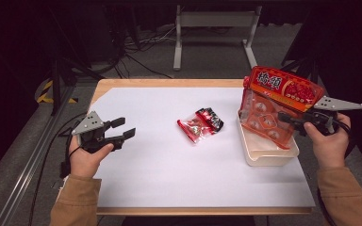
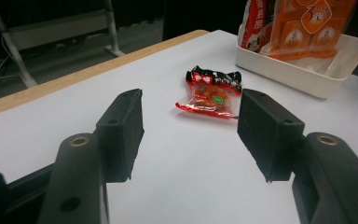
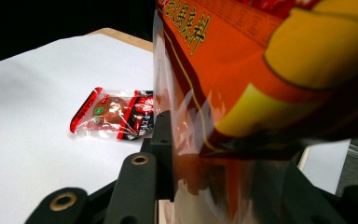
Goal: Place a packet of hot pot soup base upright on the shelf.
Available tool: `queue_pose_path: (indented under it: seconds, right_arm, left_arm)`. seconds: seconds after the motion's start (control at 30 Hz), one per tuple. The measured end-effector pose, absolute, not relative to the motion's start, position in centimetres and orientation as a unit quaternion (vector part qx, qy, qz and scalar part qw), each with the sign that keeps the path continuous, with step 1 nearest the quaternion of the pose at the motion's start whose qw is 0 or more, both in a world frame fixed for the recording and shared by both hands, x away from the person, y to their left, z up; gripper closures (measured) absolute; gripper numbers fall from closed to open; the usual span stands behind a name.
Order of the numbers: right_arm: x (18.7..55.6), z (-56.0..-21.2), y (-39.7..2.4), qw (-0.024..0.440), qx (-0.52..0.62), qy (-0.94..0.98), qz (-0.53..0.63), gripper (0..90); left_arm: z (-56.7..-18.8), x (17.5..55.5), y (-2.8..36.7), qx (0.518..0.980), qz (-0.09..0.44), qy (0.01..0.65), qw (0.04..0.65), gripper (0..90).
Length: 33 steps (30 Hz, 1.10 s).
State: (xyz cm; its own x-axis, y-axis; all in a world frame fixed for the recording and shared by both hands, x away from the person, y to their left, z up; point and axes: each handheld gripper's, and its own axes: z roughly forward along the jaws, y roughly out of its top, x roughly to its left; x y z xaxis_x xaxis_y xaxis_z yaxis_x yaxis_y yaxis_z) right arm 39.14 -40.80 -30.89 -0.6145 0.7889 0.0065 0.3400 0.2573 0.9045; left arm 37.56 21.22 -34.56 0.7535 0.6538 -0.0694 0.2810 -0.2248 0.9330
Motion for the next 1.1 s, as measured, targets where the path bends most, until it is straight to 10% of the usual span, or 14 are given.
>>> queue_pose_path:
  seconds: [1.1]
  right_arm:
    - [40.7,-34.5,-41.5,0.188,0.422,0.755,0.465,68.7]
  left_arm:
    - [-34.9,37.9,20.9,0.766,0.17,0.305,0.54,40.2]
